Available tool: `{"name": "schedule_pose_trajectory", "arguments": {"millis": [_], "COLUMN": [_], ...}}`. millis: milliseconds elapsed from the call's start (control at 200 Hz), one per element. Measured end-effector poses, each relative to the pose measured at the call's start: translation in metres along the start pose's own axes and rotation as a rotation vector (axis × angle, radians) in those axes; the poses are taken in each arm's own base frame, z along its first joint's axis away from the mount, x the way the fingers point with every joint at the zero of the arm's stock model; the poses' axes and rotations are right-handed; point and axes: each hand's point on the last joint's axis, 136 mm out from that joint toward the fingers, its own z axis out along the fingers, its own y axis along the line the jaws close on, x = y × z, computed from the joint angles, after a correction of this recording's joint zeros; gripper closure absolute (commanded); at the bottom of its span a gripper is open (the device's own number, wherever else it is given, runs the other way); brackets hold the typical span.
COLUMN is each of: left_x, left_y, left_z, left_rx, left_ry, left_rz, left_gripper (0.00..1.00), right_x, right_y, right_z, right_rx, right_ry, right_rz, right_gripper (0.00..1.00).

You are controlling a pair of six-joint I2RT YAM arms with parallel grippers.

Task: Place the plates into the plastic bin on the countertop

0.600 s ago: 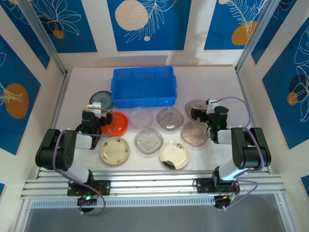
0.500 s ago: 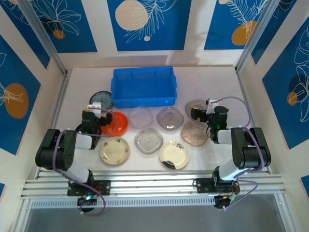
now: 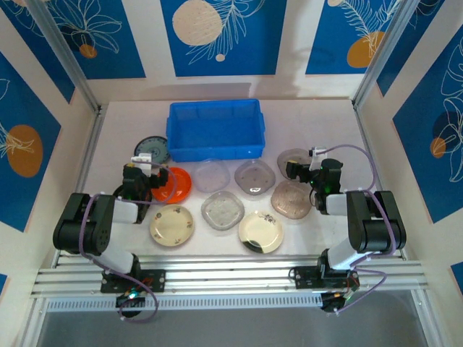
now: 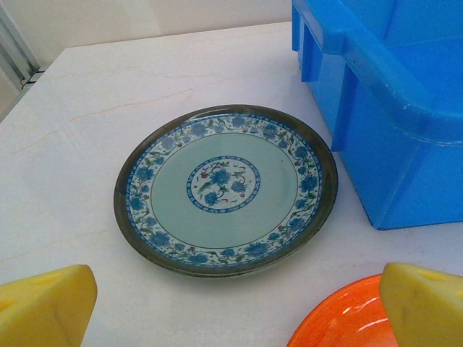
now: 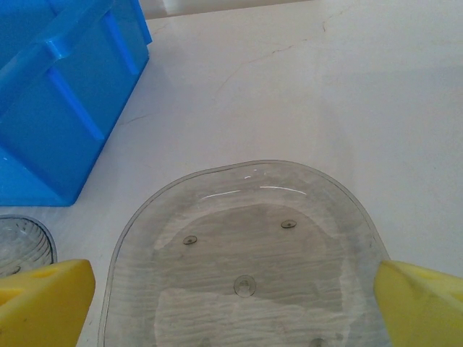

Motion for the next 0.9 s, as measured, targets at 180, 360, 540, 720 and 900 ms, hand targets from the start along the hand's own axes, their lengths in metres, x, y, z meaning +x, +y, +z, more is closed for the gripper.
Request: {"name": "schedule_pose_trajectory", "arguments": {"millis": [180, 360, 540, 720, 900], "left_x": [0.0, -0.0002, 0.0001, -0.0002, -0.0001], "left_y": [0.0, 0.0, 0.0, 0.0, -0.0021], "left_z": [0.0001, 0.0001, 0.0, 0.0001, 0.0002], "left_rx": [0.0, 0.0, 0.0, 0.0, 0.018], "left_ry": [0.0, 0.0, 0.0, 0.0, -0.001], "left_rz": [0.0, 0.0, 0.0, 0.0, -0.002], "left_gripper": [0.0, 0.0, 0.0, 0.0, 0.0], "right_x": [0.0, -0.0005, -0.0004, -0.0004, -0.0007], "right_y": [0.0002, -0.0029, -0.0016, -0.0006, -0.0018], "right_z": [-0.0001, -0.001, -0.001, -0.0011, -0.0019], "right_rx": [-0.004, -0.01, -0.018, -0.026, -0.036], "right_ry": [0.0, -0.001, 0.0, 0.0, 0.0], "right_rz": [0.001, 0.008, 0.009, 0.009, 0.014], "right_gripper": [0.01, 0.01, 0.01, 0.01, 0.01]}}
